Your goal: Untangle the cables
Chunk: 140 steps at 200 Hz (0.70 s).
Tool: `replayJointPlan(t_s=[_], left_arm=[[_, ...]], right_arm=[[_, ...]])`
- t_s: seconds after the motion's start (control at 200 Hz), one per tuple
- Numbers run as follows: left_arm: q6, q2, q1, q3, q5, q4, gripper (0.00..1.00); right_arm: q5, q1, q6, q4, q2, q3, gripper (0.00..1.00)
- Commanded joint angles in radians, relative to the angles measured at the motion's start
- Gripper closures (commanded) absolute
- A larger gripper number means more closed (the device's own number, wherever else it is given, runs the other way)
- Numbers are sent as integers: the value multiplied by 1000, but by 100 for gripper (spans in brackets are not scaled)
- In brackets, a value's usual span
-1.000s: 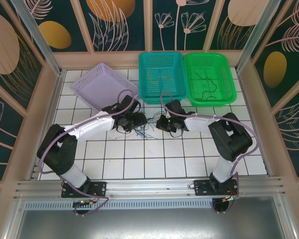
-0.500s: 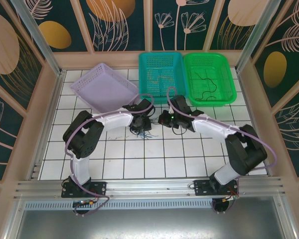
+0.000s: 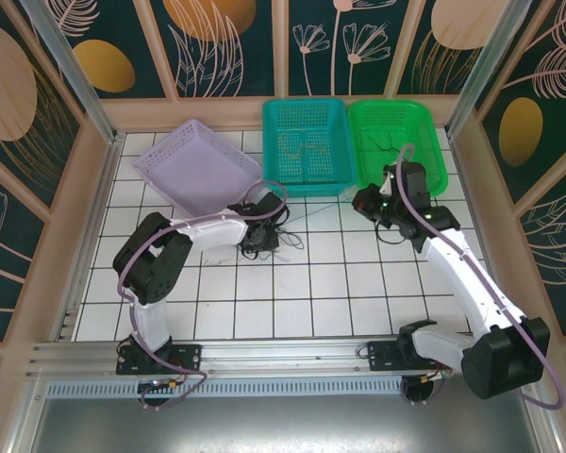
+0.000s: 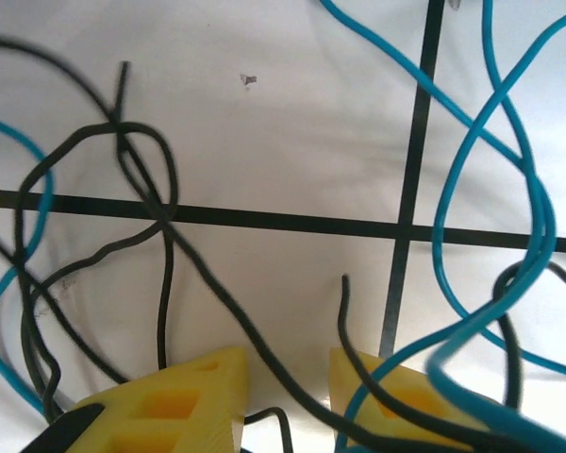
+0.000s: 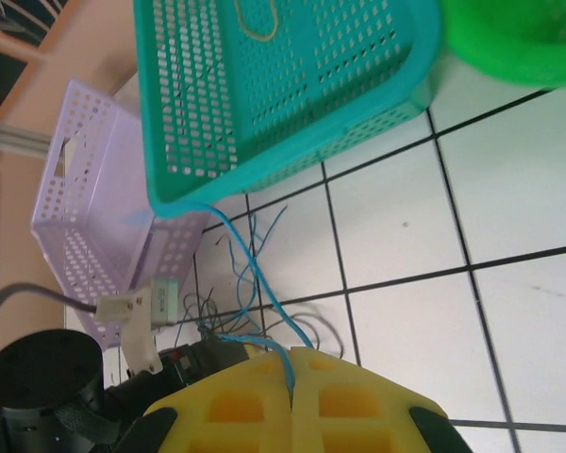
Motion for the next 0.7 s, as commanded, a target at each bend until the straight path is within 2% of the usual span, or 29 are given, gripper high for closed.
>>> replayJointPlan(t_s=[0.0, 0.225, 0.415, 0.576, 0.696], left_arm=[[-25, -15, 8, -31, -39, -64, 72], [-31, -27, 8, -48, -38, -63, 72], [-30, -32, 7, -45, -39, -68, 71], [-28, -34, 8, -45, -38, -70, 71], [-27, -35, 7, -47, -38, -72, 71]], right_arm=[[65, -50, -37, -80, -55, 84, 100], [207, -100, -27, -127, -100, 208, 100], [356, -114, -84, -175, -95, 312, 100], [441, -140, -126, -186, -80, 404, 100], [446, -151, -147, -157, -56, 469, 100]])
